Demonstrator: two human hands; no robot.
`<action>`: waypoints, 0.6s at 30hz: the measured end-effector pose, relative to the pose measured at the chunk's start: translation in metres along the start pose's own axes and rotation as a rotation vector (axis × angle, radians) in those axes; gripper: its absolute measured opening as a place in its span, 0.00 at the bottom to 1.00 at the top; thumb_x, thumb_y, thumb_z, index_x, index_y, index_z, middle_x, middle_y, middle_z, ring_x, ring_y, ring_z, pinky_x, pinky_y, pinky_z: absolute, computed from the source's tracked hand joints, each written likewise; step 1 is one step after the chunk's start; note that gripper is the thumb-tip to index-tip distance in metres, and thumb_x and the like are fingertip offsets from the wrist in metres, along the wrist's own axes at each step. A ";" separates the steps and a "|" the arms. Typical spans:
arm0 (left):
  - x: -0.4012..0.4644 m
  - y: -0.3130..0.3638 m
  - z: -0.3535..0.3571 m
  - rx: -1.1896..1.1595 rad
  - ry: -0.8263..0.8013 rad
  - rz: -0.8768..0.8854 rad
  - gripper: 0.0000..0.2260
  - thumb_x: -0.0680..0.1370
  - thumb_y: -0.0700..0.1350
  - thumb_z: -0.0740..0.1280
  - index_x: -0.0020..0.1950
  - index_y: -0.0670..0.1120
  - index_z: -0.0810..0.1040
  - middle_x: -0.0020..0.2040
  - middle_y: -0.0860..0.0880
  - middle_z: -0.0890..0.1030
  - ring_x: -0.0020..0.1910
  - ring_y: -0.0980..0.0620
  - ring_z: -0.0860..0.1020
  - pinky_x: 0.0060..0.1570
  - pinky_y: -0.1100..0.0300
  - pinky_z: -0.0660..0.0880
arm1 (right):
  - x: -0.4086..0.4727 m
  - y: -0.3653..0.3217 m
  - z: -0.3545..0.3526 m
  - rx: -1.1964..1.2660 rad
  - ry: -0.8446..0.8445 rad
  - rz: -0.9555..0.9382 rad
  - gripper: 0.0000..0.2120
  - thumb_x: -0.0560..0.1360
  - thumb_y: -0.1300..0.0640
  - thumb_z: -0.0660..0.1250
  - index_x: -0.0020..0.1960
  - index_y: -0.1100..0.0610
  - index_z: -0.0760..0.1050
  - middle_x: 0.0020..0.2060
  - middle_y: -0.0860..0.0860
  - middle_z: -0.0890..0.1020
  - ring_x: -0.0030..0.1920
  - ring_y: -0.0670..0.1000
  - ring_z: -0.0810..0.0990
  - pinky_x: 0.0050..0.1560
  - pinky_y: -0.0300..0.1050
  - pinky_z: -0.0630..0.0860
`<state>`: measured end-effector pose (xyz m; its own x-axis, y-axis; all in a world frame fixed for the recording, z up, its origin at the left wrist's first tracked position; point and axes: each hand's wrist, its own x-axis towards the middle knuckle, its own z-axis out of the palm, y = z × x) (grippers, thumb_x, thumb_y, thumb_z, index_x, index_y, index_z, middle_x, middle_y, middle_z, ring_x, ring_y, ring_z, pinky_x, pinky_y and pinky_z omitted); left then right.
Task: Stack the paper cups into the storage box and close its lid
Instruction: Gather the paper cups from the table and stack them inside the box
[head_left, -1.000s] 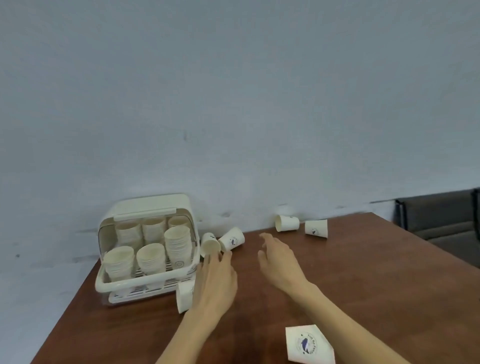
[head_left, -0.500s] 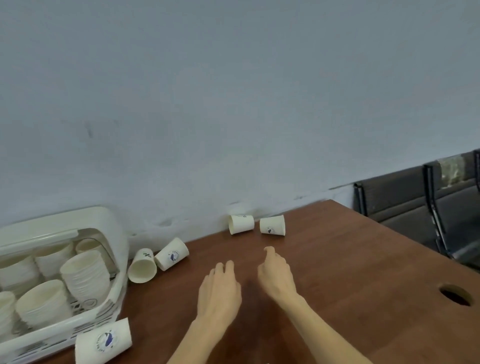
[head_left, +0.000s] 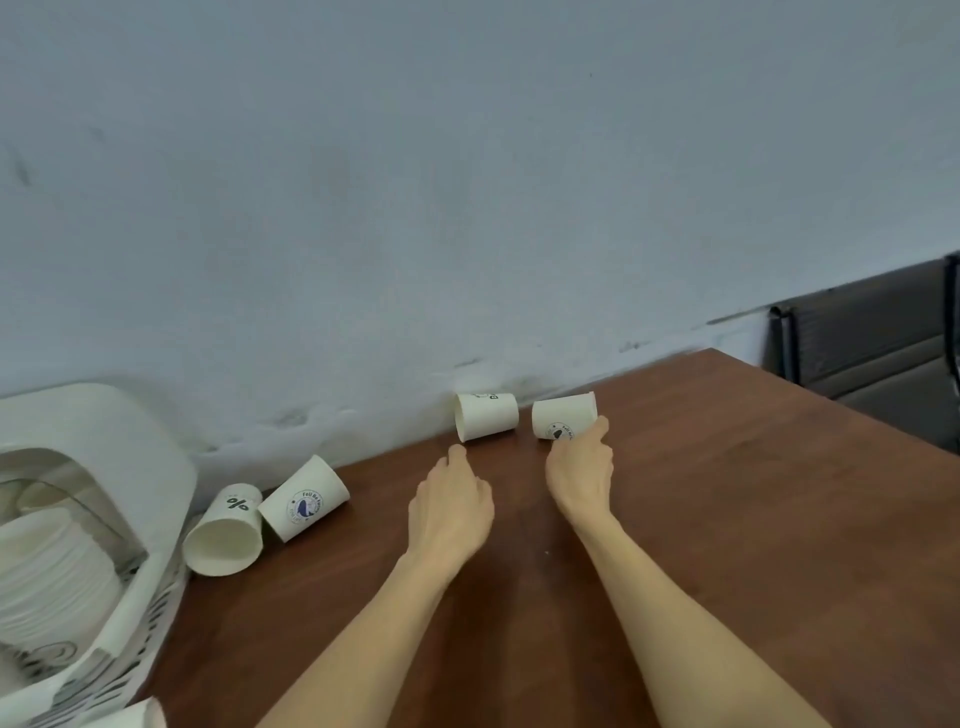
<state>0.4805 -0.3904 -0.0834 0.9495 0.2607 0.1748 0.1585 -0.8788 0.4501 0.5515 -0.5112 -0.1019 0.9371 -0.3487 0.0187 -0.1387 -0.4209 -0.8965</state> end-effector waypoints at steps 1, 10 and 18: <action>0.007 0.002 0.003 -0.022 0.005 -0.020 0.15 0.80 0.45 0.57 0.67 0.46 0.66 0.60 0.46 0.75 0.58 0.42 0.75 0.52 0.50 0.72 | 0.006 0.000 0.004 0.028 0.017 0.017 0.24 0.77 0.62 0.54 0.72 0.60 0.54 0.57 0.64 0.75 0.54 0.66 0.77 0.48 0.50 0.74; 0.065 0.015 0.022 -0.080 0.021 -0.135 0.18 0.79 0.44 0.57 0.68 0.42 0.64 0.57 0.42 0.76 0.57 0.40 0.74 0.51 0.49 0.72 | 0.037 0.016 0.034 0.045 0.098 -0.006 0.12 0.74 0.60 0.54 0.56 0.59 0.69 0.44 0.62 0.79 0.41 0.65 0.82 0.42 0.57 0.81; 0.100 0.012 0.027 -0.088 -0.017 -0.252 0.15 0.79 0.43 0.61 0.66 0.44 0.70 0.60 0.44 0.76 0.58 0.42 0.76 0.49 0.51 0.72 | 0.028 -0.005 0.020 -0.223 0.051 -0.260 0.11 0.79 0.64 0.52 0.59 0.62 0.68 0.49 0.64 0.76 0.48 0.65 0.72 0.43 0.51 0.65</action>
<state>0.5850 -0.3855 -0.0839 0.8876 0.4595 0.0331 0.3669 -0.7486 0.5522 0.5853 -0.5023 -0.1055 0.9336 -0.2449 0.2615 0.0310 -0.6718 -0.7401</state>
